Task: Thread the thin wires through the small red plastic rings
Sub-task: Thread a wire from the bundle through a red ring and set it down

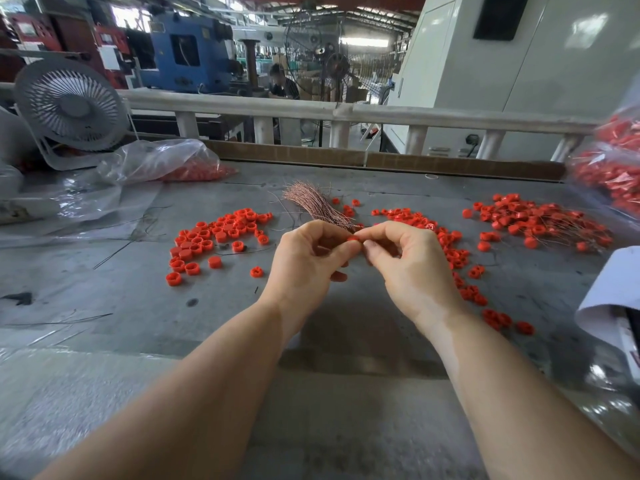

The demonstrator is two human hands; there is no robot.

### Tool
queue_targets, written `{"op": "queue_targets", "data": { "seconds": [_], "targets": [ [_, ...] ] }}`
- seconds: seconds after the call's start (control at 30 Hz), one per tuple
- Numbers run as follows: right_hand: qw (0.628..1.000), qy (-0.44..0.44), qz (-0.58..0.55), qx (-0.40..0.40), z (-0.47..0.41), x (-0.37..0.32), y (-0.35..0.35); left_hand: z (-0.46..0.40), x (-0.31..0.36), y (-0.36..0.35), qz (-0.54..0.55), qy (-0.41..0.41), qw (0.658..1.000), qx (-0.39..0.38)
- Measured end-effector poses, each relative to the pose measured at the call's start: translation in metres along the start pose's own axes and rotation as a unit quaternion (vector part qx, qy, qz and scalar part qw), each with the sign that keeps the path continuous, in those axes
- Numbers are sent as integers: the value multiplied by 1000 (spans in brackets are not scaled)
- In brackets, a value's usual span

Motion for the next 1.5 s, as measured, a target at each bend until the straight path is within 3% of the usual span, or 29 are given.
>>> {"op": "queue_targets", "data": {
  "seconds": [0.6, 1.0, 1.1, 1.33, 1.4, 1.5],
  "targets": [
    [1000, 5, -20, -3, 2, -5, 2, 2, -3, 1, 40, 27, 999, -19],
    [996, 76, 39, 11, 2, -16, 2, 2, -7, -7, 151, 80, 983, -60],
    [998, 61, 29, 12, 2, -14, 3, 1, -10, -8, 160, 94, 980, -69],
    [993, -35, -114, -3, 1, 0, 2, 1, -12, -10, 169, 110, 976, -79],
    [995, -27, -101, -5, 1, -2, 1, 1, -12, -9, 164, 110, 977, -75],
    [999, 28, 18, 1, 3, -9, 0, 1, -14, -5, 133, 102, 984, -54]
  ]
}}
Point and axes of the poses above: each hand's wrist, its own z-axis away from the middle knuckle, its own y-axis out of the back of the hand, x = y × z, the point moved 7 cm from there along -z, towards the middle knuckle, and after that the axes turned 11 degrees about -z, right-handed, at the moved point
